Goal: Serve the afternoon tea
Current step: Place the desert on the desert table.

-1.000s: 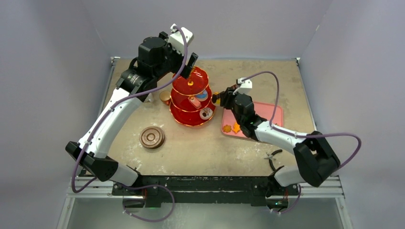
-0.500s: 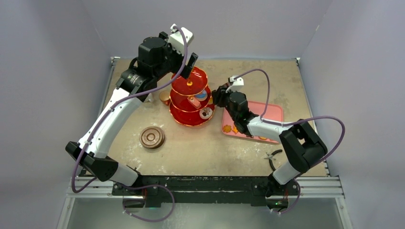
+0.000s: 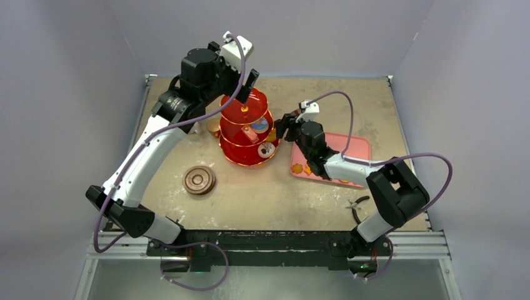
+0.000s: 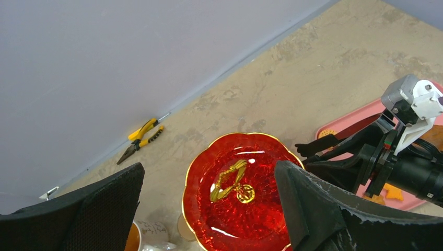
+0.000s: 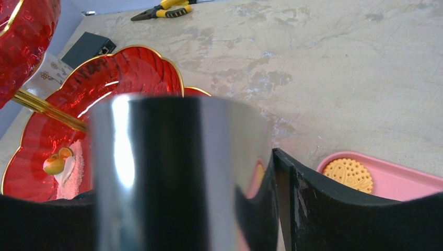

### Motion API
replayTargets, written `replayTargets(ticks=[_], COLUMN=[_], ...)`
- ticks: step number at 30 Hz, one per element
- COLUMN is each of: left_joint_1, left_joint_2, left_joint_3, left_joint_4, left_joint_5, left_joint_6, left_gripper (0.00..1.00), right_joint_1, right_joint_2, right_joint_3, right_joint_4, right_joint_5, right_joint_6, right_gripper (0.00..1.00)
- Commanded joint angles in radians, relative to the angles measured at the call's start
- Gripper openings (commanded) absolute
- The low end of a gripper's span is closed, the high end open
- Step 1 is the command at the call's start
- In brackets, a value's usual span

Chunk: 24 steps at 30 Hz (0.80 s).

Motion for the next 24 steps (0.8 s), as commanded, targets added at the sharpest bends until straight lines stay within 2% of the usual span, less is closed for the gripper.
replayTargets(ticks=[1,12,16,20,24], left_joint_1=[0.005,0.005,0.005,0.006,0.005], left_joint_2=[-0.022,-0.029,-0.03,-0.028,-0.025], left_joint_3=[0.006,-0.004,-0.005,-0.002,-0.004], left_joint_4=[0.028,0.029,0.028,0.029,0.033], left_joint_5=[0.001,0.005,0.01,0.012,0.02], left_joint_6=[-0.013,-0.009,-0.009,-0.009,-0.01], left_gripper=[0.95,0.95,0.95,0.95,0.95], right_joint_1=[0.005,-0.056,-0.113,-0.19,-0.217], right_joint_2=[-0.074,-0.291,-0.378,-0.463,-0.546], right_joint_3=[-0.024,-0.14,-0.171,-0.168,-0.149], right_joint_4=[0.027,-0.119,-0.238,-0.449,-0.61], right_joint_5=[-0.004,0.097,0.135,0.208,0.288], right_joint_6=[0.03,0.062,0.089,0.168,0.213], right_gripper=[0.67,0.66,0.65,0.63,0.63])
